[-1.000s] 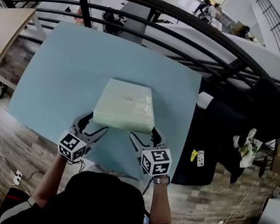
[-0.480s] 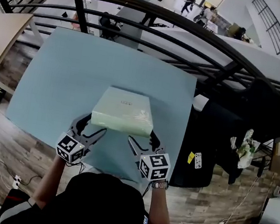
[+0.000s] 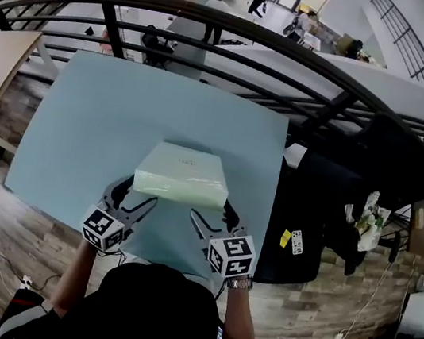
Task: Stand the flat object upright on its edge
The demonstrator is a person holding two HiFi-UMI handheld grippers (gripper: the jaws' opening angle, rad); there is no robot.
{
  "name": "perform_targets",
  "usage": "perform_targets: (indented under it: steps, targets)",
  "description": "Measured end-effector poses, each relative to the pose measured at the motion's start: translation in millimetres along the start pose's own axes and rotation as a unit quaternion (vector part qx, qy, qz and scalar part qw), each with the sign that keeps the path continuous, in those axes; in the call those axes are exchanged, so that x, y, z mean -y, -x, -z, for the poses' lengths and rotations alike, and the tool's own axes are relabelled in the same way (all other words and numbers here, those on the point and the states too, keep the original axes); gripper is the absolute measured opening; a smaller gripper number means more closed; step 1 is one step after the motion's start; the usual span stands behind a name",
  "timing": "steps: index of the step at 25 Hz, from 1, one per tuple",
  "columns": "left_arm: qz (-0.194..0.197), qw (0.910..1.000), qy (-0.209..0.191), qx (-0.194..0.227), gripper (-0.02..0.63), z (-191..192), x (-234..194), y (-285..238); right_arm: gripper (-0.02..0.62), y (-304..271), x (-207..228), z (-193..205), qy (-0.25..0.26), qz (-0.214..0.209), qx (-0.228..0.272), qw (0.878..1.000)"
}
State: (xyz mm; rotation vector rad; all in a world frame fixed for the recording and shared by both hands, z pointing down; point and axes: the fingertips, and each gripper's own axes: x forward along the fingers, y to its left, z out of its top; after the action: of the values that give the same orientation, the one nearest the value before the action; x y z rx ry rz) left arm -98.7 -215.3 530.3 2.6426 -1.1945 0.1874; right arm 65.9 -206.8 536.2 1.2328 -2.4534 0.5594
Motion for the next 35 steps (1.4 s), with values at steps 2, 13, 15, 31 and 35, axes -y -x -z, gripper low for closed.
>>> perform_targets:
  steps: [2,13,15,31,35]
  targets:
    - [0.004,1.0000,-0.002,0.000,0.324,-1.5,2.7,-1.6,0.367,3.0,2.2,-1.7,0.001,0.003,0.003,1.000]
    - [0.016,0.9998,-0.011,0.003,0.324,-17.3,12.7,-5.7,0.367,16.9,8.0,-18.8,0.004,0.017,0.023,1.000]
    - [0.018,0.9998,-0.012,0.002,0.324,-17.3,13.1,-3.7,0.367,18.3,6.0,-18.8,0.006,0.018,0.024,1.000]
    - [0.021,0.9997,-0.013,0.005,0.324,-20.4,16.3,4.0,0.367,30.8,-2.8,-29.8,0.017,0.028,0.045,0.998]
    - [0.024,0.9996,-0.015,0.004,0.324,-20.9,17.6,10.5,0.367,33.4,-8.2,-33.6,0.019,0.029,0.051,0.998]
